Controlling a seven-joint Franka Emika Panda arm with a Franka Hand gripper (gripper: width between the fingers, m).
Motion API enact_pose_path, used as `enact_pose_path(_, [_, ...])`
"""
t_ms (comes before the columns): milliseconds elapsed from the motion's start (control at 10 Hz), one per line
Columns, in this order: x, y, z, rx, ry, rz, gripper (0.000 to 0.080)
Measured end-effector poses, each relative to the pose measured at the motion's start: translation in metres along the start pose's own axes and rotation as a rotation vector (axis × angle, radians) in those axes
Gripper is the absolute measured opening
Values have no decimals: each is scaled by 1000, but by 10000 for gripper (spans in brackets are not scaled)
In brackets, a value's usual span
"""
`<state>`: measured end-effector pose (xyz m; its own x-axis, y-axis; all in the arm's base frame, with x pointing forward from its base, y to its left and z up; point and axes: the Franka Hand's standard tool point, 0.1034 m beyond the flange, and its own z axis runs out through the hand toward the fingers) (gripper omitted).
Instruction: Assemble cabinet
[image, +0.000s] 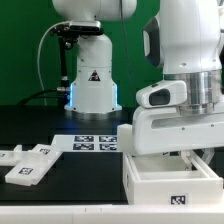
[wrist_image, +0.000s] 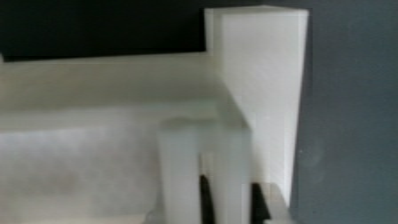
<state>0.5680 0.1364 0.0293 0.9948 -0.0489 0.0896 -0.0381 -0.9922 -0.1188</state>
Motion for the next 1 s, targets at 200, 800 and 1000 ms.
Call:
enact_pose_path(200, [1,5,0,-3,23,-20,34])
enact_pose_path(800, [1,7,1,-5,23,-17,596])
enact_pose_path(1000, [2,11,-5,-7,5,-25,722])
